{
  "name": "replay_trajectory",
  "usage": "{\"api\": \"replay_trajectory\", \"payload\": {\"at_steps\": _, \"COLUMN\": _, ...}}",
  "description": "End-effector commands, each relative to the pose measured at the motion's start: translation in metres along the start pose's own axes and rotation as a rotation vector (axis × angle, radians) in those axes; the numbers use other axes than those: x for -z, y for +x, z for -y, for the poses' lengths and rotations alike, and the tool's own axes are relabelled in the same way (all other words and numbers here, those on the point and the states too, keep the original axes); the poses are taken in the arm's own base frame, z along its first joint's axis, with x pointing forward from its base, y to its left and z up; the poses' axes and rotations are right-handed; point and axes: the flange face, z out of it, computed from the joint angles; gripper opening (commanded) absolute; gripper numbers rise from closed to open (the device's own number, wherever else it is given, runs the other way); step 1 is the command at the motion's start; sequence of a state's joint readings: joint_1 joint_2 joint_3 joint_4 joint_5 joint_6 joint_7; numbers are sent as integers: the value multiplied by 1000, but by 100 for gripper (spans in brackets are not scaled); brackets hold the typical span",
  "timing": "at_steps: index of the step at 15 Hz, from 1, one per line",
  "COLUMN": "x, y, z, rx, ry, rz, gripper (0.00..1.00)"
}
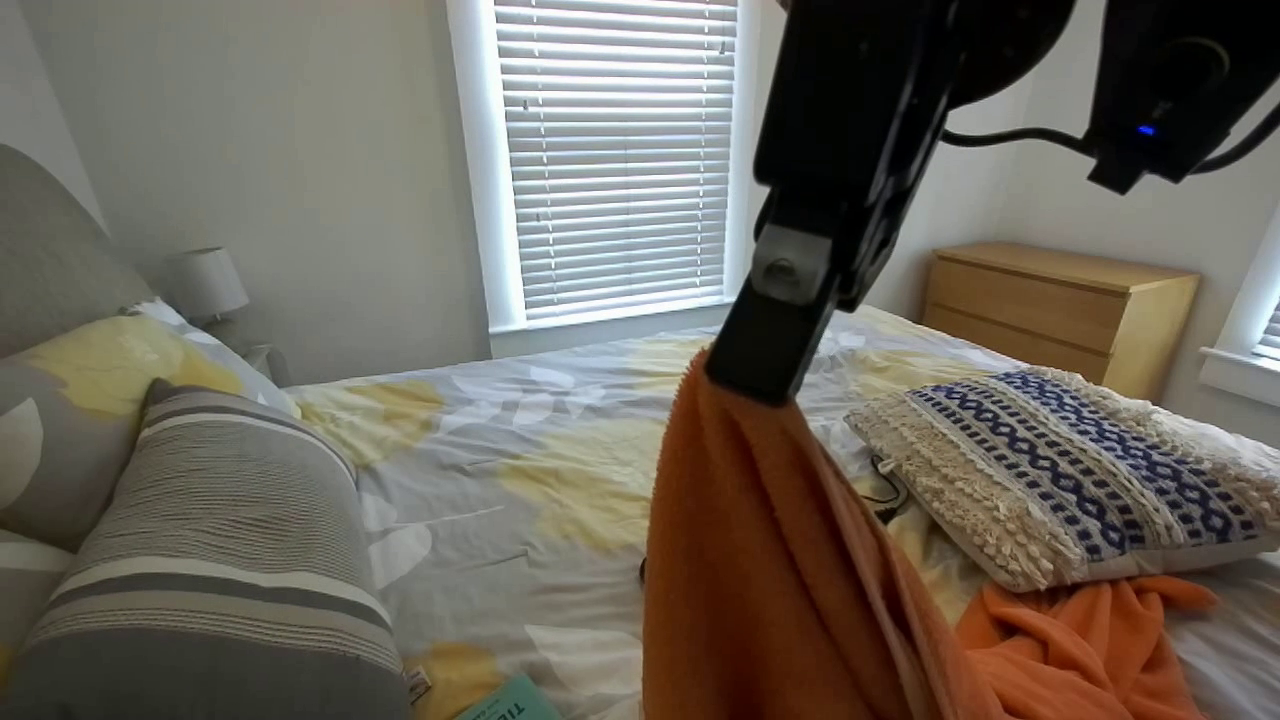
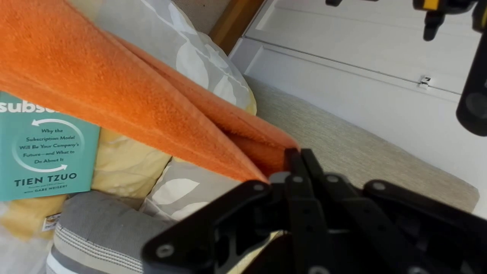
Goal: Pull the orange towel to the left side
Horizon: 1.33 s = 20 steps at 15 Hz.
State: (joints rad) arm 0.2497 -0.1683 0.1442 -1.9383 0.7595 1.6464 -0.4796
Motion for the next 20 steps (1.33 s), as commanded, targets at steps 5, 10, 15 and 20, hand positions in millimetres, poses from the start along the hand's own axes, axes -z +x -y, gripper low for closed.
{"api": "replay_trajectory", "payload": {"at_steps": 5, "x": -43, "y": 36, "z": -38, "rx": 159, "ry": 105, "rz": 61, "gripper": 1}}
{"api": "replay_trajectory", "payload": {"at_steps": 10, "x": -78, "y": 72, "z": -73, "rx": 271, "ry": 99, "rz": 133, "gripper": 1}}
{"api": "replay_trajectory", "payload": {"at_steps": 15, "x": -84, "y": 97, "z": -101, "rx": 315, "ry": -9, "rz": 199, "gripper": 1}}
{"api": "replay_trajectory", "payload": {"at_steps": 20, "x": -85, "y": 107, "z": -97, "rx": 368, "ry": 4, "rz": 204, "gripper": 51}}
